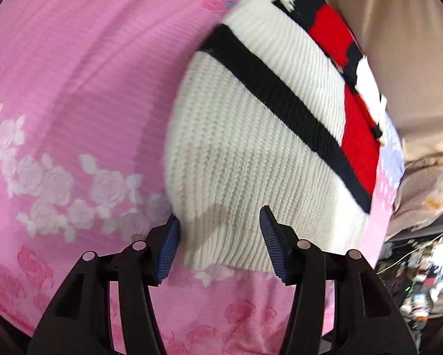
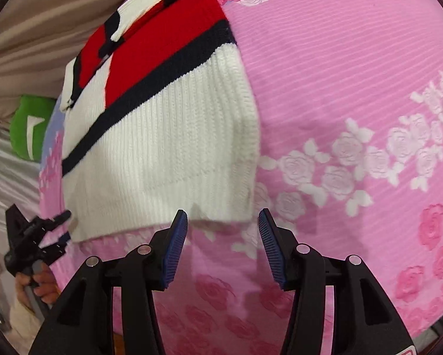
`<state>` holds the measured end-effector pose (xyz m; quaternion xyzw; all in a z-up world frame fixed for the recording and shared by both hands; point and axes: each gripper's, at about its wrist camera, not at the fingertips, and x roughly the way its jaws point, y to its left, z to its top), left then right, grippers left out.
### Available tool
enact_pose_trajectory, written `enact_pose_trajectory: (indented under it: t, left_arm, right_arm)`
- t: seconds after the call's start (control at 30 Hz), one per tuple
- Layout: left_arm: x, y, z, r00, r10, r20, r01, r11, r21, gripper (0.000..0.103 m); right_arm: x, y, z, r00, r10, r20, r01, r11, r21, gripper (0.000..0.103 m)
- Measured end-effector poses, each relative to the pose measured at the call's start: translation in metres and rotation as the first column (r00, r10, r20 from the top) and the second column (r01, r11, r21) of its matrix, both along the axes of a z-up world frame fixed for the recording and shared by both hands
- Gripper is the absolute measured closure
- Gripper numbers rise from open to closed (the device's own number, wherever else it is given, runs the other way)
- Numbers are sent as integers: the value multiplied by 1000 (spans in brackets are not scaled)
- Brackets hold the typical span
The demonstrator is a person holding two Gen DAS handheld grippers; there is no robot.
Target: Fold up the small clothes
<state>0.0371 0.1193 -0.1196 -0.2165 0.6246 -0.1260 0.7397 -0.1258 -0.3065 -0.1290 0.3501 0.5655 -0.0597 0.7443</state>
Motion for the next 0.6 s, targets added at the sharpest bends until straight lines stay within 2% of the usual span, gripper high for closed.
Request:
enact_pose_trajectory:
  t: [0.07,0.1,0.13,0.17,0.2,0.3,0.43,0.53,0.6]
  left_arm:
    - [5,-4,1,1000,5,23,-5,1000,-14,53]
    - [6,-1,1,1000,8,23,-8,1000,-10,66]
    - [8,0,1,1000,11,22,-10,1000,-20,92]
    - [8,2,0,1000,6,9,-5,999,-50,91]
    - [8,4,3,1000,13,7,-12,998,-61,92]
    - [-1,6,26,998,-13,68,16,999,-46,94]
    - [-28,16,53,994,-64,93,67,997,-36,95]
    - [-56,26,64,989,-134,66,134,991,-4,95]
    - [-89,31,61,977,-214,-17,214,976,30,95]
  right_arm:
    - [7,-2,-1,999,-37,28,37,999,18,50]
    - [9,-3,0,998,-45,42,44,999,25,50]
    - [12,-3,0,998,-48,45,47,998,31,62]
    - [14,-3,0,998,-48,39,47,999,28,73]
    - [14,-3,0,999,-38,34,37,999,33,94]
    - [8,1,23,997,-4,81,6,1000,-19,95]
    - [-20,7,59,993,62,105,-56,996,-62,96]
    - [-44,9,66,990,134,40,-131,989,-73,97]
    - [-69,14,63,977,207,-55,-210,976,-59,97]
